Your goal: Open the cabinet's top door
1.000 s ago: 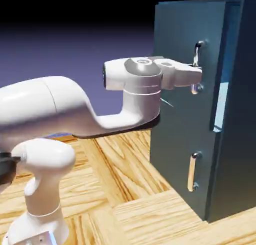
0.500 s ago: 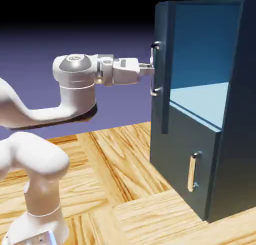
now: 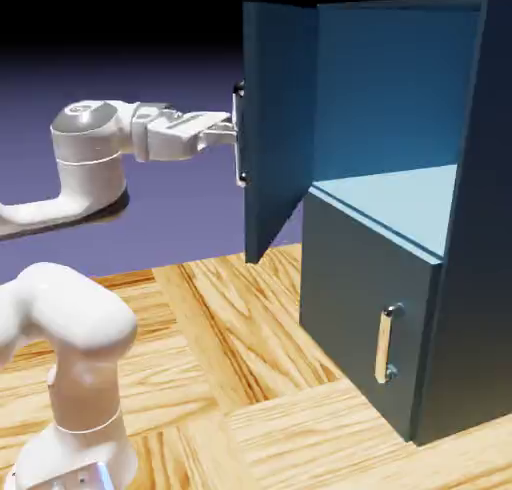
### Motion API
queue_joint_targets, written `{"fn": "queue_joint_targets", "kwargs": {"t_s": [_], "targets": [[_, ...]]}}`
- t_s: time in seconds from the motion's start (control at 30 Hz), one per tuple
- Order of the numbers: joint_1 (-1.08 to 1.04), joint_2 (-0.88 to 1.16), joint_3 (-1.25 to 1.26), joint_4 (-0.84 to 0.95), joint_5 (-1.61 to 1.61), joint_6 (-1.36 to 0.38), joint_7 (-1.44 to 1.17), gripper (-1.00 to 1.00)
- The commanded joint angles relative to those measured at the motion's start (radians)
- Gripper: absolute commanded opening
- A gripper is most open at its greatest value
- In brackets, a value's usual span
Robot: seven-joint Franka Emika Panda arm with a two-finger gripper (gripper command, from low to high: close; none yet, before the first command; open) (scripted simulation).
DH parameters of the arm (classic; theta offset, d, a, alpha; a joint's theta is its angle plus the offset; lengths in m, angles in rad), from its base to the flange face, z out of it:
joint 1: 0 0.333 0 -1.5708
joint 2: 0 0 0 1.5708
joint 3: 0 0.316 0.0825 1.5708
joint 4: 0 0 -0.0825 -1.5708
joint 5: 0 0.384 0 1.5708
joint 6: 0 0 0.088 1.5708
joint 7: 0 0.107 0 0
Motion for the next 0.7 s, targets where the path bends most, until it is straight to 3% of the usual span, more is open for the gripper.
{"fn": "queue_joint_targets", "kwargs": {"t_s": [0.0,0.33,0.67], "targets": [[-0.002,0.009,0.036,0.009,0.032,-0.030,0.003,-1.00],[-0.108,0.170,0.399,0.196,0.330,-0.334,0.053,-1.00],[-0.417,0.348,0.749,0.537,0.542,-0.654,0.089,-1.00]]}}
